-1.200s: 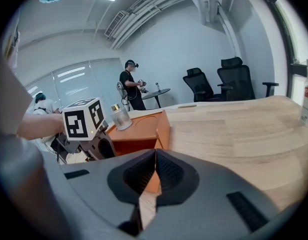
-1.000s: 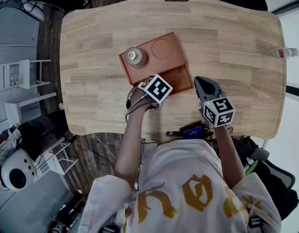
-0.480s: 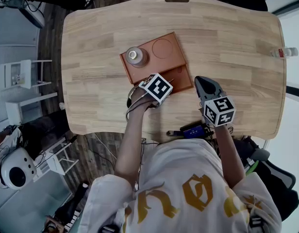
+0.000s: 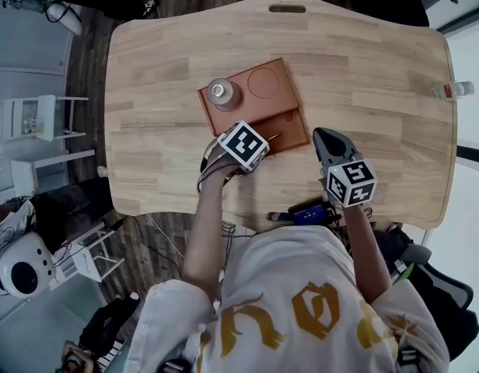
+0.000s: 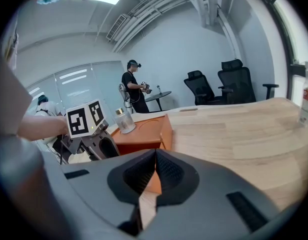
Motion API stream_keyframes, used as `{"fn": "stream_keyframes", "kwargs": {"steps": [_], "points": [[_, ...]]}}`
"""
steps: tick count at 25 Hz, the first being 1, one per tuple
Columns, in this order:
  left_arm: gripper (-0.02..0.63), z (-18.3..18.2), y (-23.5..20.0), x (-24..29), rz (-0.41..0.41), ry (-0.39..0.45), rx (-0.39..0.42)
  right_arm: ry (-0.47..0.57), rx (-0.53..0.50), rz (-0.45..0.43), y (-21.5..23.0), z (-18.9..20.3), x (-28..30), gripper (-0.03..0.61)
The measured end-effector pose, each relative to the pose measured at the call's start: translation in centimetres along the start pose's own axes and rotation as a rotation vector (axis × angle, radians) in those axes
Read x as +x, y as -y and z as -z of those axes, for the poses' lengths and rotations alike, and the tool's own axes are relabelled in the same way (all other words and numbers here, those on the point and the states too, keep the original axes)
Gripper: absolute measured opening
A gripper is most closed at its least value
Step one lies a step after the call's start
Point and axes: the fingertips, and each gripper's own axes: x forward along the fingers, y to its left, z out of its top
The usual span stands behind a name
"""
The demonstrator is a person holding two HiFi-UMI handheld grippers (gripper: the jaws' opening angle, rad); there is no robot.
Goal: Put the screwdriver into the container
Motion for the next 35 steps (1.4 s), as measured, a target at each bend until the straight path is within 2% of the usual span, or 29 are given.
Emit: {"fn": "stream_keyframes", "kwargs": {"steps": [5,9,12,17,18,22,26,30,35], "points": [[0.155,-0.6,0.4,-1.8,-0.047,0.117,0.015,0.015,-0.013,-0.006,-0.8,-0.4,-0.7,0.011],[0.153,-1.8,0.2,-4.7,-0.198,0.292,0.024,0.040,-0.010,-0.021,-1.7,-1.0,-1.6,0.011],[0.144,-2.1,0.5,-7.1,-0.253,0.418,-0.028,0.062,-0.018,-0.034,-2.8,-1.6,-2.4,0.011],[0.051,-1.3,1.5,-11.1,-0.314,0.634,-0.145,0.129,-0.014,-0.060,-5.2,-2.9,-4.1,0.011],[0.028,-1.0,1.8,-12.0,-0.338,0.678,-0.150,0.148,-0.014,-0.068,-5.8,-3.3,-4.4,0.011],[0.018,-0.3,3.8,-15.5,-0.416,0.849,-0.144,0.206,-0.054,-0.088,-7.8,-4.9,-5.8,0.011],[0.014,1.3,5.9,-17.8,-0.440,0.948,-0.218,0.247,-0.089,-0.089,-9.8,-5.6,-7.8,0.011],[0.014,2.6,7.8,-20.8,-0.441,1.089,-0.240,0.283,-0.130,-0.091,-12.0,-6.6,-9.3,0.011],[0.012,4.9,8.7,-21.7,-0.536,1.102,-0.225,0.317,-0.168,-0.100,-13.8,-6.8,-10.2,0.011]]}}
